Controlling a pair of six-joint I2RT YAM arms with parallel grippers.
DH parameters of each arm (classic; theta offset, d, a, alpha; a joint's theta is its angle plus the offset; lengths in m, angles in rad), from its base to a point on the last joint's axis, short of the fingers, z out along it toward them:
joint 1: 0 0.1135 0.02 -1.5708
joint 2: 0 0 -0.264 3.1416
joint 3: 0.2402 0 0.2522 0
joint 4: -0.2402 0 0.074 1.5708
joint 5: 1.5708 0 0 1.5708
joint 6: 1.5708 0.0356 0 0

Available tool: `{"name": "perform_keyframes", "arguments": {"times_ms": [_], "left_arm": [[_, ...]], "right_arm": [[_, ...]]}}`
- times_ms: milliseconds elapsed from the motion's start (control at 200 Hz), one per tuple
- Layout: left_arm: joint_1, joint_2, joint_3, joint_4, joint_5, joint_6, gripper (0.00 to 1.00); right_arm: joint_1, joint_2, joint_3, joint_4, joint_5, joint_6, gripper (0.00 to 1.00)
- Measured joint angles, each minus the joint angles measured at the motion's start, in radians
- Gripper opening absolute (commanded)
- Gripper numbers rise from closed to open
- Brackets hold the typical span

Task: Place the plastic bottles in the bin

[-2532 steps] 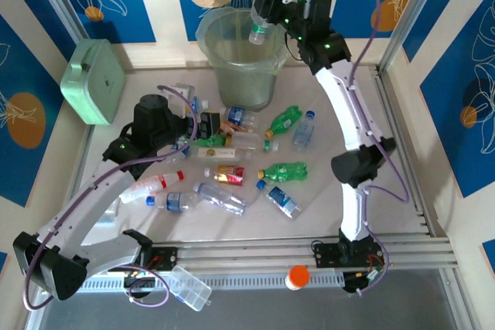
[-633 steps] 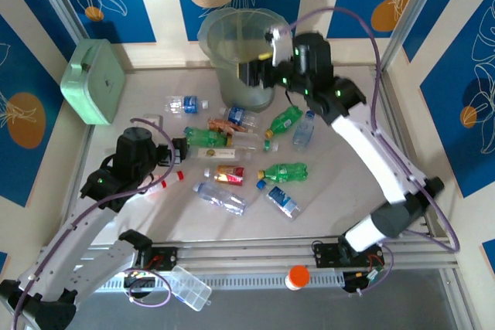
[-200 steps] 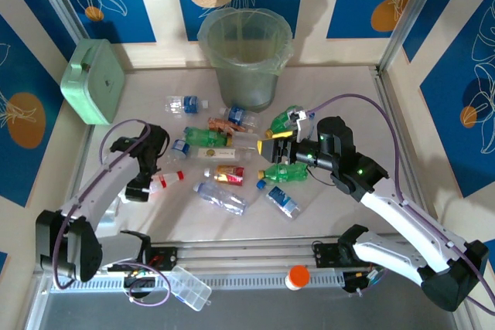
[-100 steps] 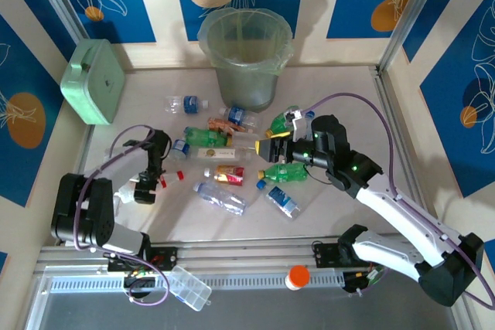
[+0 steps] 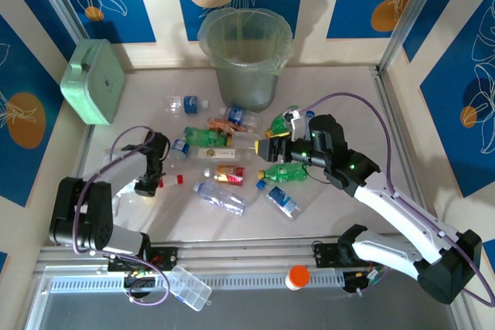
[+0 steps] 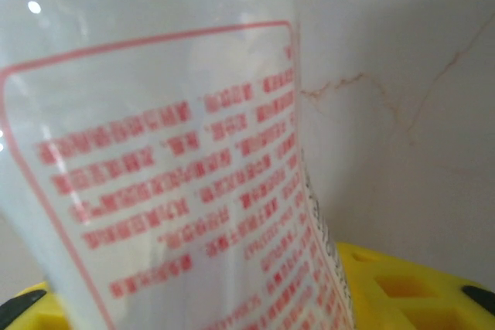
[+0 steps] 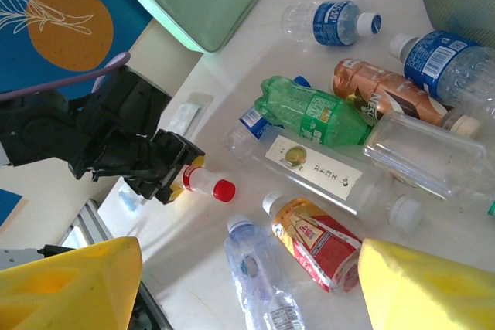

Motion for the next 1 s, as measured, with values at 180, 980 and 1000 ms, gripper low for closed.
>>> {"name": "perform_keyframes", "arguments": {"times_ms": [180, 980, 1000], "left_arm": [[0.001, -0.134, -0.011, -0.04, 0.004, 0.058, 0.5], [-0.089, -0.574, 0.091, 0.605, 0.903, 1.017, 0.51], [-0.097, -0.574, 0.091, 0.614, 0.919, 1.033, 0.51]], "right_arm": [[0.019, 0.0, 0.0, 0.0, -0.001, 0.0, 0.74], [0.041, 0.164, 0.126, 0.021, -0.076, 0.059, 0.89], [0.041, 0.162, 0.126, 0.029, -0.08, 0.058, 0.89]]}}
